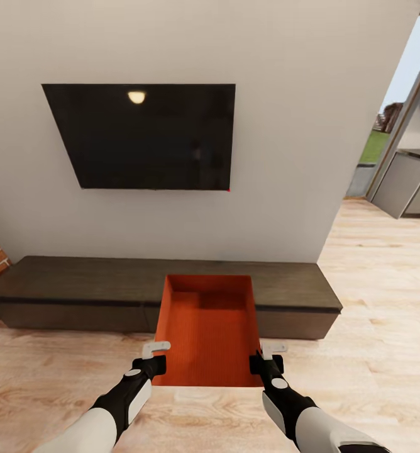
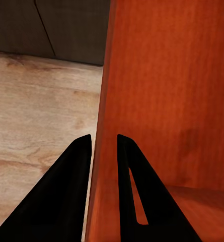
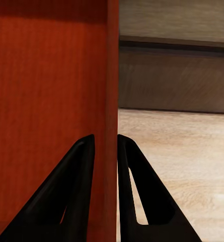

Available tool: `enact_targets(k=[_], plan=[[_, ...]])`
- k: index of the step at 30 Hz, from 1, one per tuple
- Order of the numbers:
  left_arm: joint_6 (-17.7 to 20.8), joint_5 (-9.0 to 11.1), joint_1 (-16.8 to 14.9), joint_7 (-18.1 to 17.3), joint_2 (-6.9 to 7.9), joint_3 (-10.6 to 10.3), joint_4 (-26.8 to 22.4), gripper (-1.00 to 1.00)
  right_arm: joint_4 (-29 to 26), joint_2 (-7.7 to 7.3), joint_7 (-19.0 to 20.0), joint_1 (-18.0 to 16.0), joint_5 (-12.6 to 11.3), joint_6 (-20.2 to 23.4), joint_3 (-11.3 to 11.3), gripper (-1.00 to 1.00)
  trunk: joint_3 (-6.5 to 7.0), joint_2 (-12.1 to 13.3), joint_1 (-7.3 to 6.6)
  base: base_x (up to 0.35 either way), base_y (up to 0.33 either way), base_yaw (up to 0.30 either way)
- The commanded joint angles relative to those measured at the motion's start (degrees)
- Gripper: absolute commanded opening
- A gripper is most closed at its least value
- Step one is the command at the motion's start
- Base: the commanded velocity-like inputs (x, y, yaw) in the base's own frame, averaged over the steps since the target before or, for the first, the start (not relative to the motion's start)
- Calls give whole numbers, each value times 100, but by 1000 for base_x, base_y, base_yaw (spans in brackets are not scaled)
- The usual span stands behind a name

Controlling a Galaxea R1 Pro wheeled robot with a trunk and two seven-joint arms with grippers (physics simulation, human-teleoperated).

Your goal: Move the two storage containers from the living room to the garage. In the garage, place one container on the floor and stack the other container on top of it (either order is fine).

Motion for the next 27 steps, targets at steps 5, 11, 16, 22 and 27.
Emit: enact_targets(k=[5,11,16,22,27], plan=[[14,2,4,115,-6,11,10,-100,-291,50,67,-7,132,-145,-172,-100,40,-4,0,0,0,0],[14,4,4,109,-10,8,11,-100,-291,50,67,-7,132,-145,-172,-100,96,-4,0,0,0,0],[14,2,4,108,-5,0,21,-100,-291,50,67,-7,132,-145,-172,-100,142,-4,0,0,0,0],[14,1,4,108,-2,3,28,-100,-291,50,67,-7,132,-145,-172,-100,197,-4,0,0,0,0],[14,1,4,108,-1,4,28,-100,-291,50,67,-7,132,-145,-172,-100,243,-4,0,0,0,0]])
